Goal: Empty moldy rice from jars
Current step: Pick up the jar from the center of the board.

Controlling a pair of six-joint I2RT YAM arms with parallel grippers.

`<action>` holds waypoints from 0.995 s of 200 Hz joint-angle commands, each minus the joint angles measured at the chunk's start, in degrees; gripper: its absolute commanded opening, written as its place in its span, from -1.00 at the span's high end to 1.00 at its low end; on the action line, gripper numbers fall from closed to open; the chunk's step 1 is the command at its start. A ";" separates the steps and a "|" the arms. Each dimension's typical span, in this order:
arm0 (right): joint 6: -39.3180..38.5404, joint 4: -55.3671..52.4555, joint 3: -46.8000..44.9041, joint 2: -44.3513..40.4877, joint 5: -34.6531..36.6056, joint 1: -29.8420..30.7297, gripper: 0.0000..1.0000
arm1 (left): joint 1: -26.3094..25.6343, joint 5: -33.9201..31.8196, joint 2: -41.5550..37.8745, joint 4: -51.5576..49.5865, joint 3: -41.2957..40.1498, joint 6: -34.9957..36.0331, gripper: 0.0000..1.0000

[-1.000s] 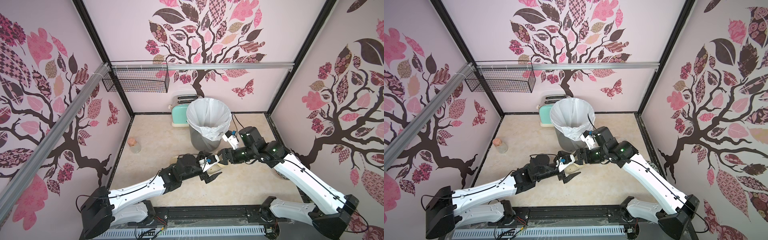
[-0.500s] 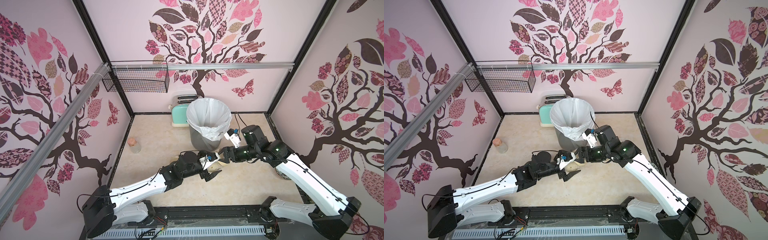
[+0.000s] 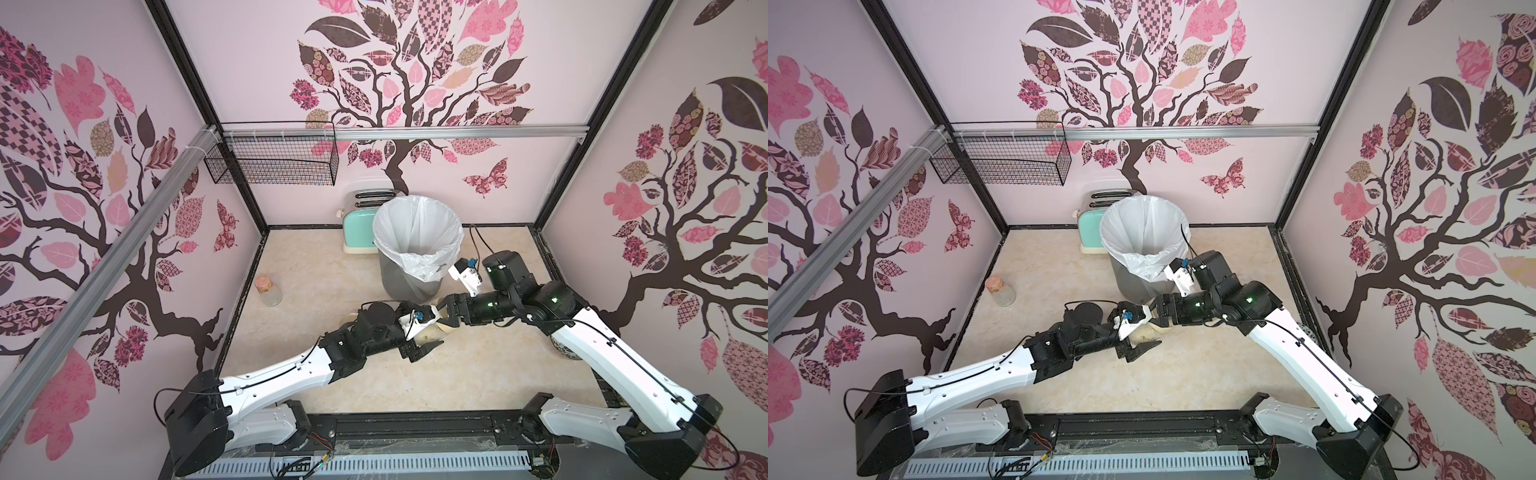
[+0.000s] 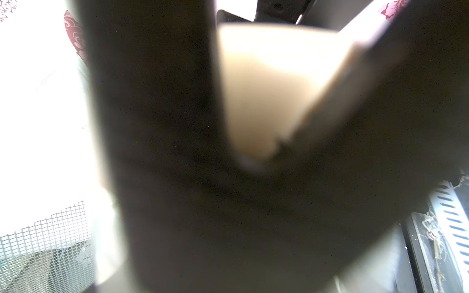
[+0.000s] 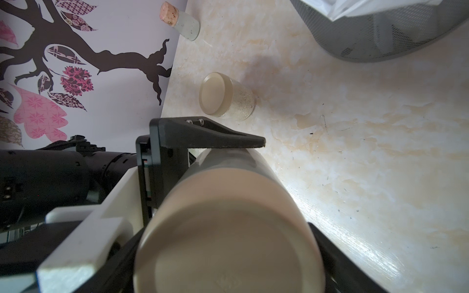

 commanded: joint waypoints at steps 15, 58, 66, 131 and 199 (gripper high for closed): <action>-1.66 4.02 1.54 -1.31 -1.62 0.75 -0.83 | 0.52 1.67 -1.67 1.58 1.38 -2.83 -0.55; -3.02 1.88 1.56 -1.75 0.21 0.73 -0.99 | 1.09 0.79 -3.22 2.56 -1.07 -6.28 -0.54; -3.30 1.91 1.34 -1.84 0.19 0.73 -0.99 | 1.24 0.88 -3.51 4.23 -1.45 -6.80 -0.54; -4.83 0.92 2.59 -2.36 0.75 0.56 -0.99 | 3.30 2.21 -5.45 5.95 -2.86 -10.30 -0.53; -7.45 2.47 2.62 -5.27 3.33 -0.35 -0.99 | 5.90 5.91 -8.07 9.42 -4.38 -16.15 -0.53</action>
